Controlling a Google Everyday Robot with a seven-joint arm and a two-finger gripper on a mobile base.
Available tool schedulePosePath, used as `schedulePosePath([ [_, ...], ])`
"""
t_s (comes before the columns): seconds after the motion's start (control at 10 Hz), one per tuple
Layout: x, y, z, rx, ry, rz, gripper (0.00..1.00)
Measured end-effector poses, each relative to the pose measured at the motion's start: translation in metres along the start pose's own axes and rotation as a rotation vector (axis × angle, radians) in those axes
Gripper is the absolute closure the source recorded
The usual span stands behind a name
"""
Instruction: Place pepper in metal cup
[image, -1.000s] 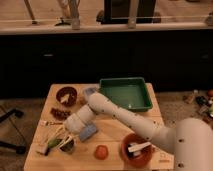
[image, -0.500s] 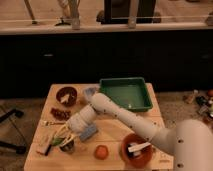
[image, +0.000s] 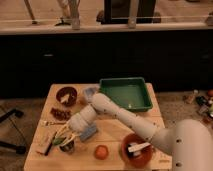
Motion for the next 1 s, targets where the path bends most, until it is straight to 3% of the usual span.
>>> schedulePosePath([
  [0.2, 0.0009, 0.0001, 0.0005, -0.004, -0.003, 0.001, 0.23],
  [0.3, 0.0015, 0.0, 0.0008, -0.004, -0.004, 0.003, 0.2],
  [1.0, 0.0031, 0.0014, -0.0013, -0.016, 0.001, 0.006, 0.2],
])
